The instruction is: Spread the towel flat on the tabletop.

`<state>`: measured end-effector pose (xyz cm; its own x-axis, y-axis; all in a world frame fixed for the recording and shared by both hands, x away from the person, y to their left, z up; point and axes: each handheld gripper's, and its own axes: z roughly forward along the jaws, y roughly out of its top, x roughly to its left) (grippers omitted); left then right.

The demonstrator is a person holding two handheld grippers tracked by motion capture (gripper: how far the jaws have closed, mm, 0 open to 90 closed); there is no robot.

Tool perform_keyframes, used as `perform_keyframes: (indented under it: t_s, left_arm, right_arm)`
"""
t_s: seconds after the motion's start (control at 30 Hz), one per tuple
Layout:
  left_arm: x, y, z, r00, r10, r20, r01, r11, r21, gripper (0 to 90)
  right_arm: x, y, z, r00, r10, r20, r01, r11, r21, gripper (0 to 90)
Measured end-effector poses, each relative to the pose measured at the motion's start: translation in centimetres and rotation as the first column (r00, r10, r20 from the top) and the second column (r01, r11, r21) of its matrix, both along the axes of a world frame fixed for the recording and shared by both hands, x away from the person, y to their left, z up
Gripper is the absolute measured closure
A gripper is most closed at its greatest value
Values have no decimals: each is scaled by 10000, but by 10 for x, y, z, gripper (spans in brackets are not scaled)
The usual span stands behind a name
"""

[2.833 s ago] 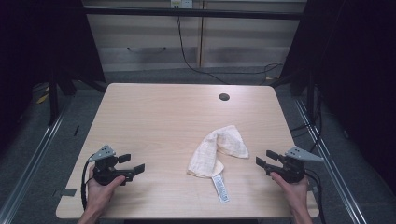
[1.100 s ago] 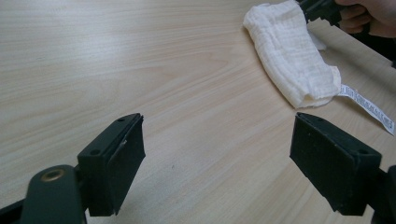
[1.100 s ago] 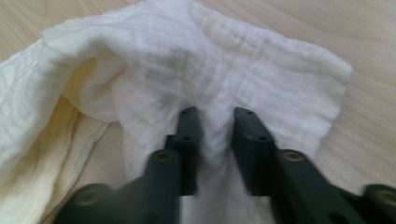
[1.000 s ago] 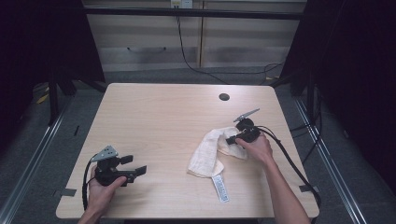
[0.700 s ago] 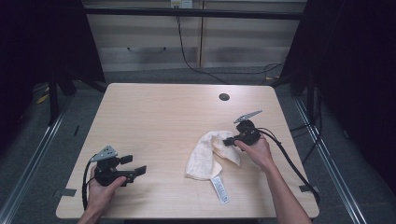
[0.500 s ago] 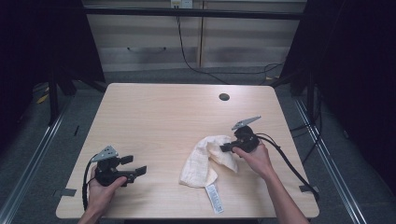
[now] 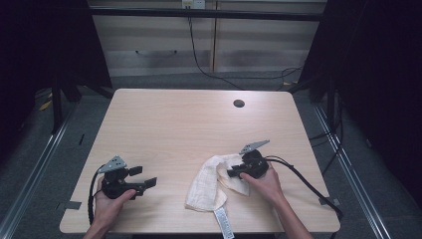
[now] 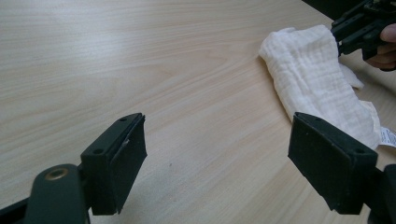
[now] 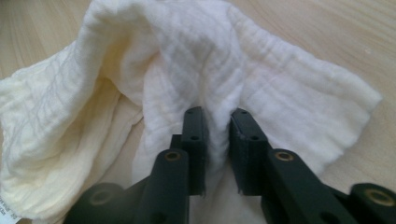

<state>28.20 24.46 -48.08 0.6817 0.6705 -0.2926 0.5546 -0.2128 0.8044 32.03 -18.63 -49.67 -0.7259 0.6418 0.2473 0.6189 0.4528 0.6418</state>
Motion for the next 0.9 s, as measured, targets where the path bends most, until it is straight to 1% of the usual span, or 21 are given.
perform_keyframes:
  t_s: [0.03,0.13,0.17,0.2,0.27,0.33,0.37,0.4,0.43,0.47,0.5,0.53,0.57,0.6,0.63,0.67,0.7,0.73,0.8,0.87,0.9]
  left_arm:
    - [0,0,0,10000,5,-7,-5,10000,3,188]
    - [0,0,0,10000,16,-15,-16,10000,-14,188]
    - [0,1,0,10000,15,-15,-15,10000,-17,188]
    - [0,1,0,10000,12,-19,-12,10000,-22,189]
    - [0,1,0,10000,21,-15,-21,10000,-6,188]
    - [0,1,0,10000,18,-27,-18,10000,-24,188]
    - [0,0,0,10000,17,-28,-17,10000,-22,188]
    - [0,0,0,10000,28,-27,-28,10000,-13,188]
    - [0,0,0,10000,28,-27,-28,10000,-13,188]
    - [0,0,0,10000,52,-37,-52,10000,0,188]
    - [0,0,0,10000,52,-37,-52,10000,0,189]
    - [0,0,0,10000,73,-33,-73,10000,-8,189]
    - [0,0,0,9999,95,-47,-95,10000,-8,188]
    - [0,1,0,9999,112,-34,-112,9999,-7,188]
    - [0,1,0,9999,123,-27,-123,9999,-17,188]
    - [0,1,0,9999,127,-32,-127,9999,-18,188]
    - [0,1,0,9999,134,-38,-134,9999,-15,188]
    - [1,1,0,9999,123,-43,-123,9999,-17,189]
    - [0,1,0,10000,96,-16,-96,10000,-25,189]
    - [0,1,1,10000,63,-13,-63,10000,-38,188]
    - [0,1,1,10000,69,-14,-69,10000,-31,189]
  right_arm:
    - [0,-1,2,10000,-48,42,47,10000,14,627]
    - [-1,-5,6,9995,-111,281,108,9999,117,550]
    - [-1,-5,6,9995,-111,281,108,9999,117,550]
    - [-3,-15,11,9984,-435,370,412,9974,587,520]
    - [-4,-19,12,9977,-489,472,456,9966,687,512]
    - [-9,-34,16,9941,-855,669,807,9942,712,485]
    - [-12,-41,18,9918,-977,822,928,9938,615,485]
    - [-18,-52,20,9881,-1177,988,1120,9918,614,486]
    - [-23,-56,21,9871,-1184,1077,1119,9916,649,487]
    - [-27,-60,21,9865,-1250,1062,1189,9909,625,487]
    - [-27,-60,21,9865,-1250,1062,1189,9909,625,487]
    - [-33,-62,20,9874,-1192,1041,1141,9920,536,499]
    - [-46,-64,17,9893,-996,1063,948,9943,493,535]
    - [-46,-64,17,9893,-996,1063,948,9943,493,535]
    - [-53,-65,16,9899,-947,1057,886,9942,609,575]
    - [-63,-66,13,9905,-817,1105,727,9939,827,659]
    - [-63,-66,13,9905,-817,1105,727,9939,827,659]
    - [-73,-63,11,9922,-516,1133,435,9964,732,691]
    - [-77,-61,9,9919,-452,1191,381,9974,612,706]
    - [-79,-57,4,9923,-353,1187,291,9981,538,725]
    - [-79,-55,2,9913,-269,1290,210,9987,463,724]
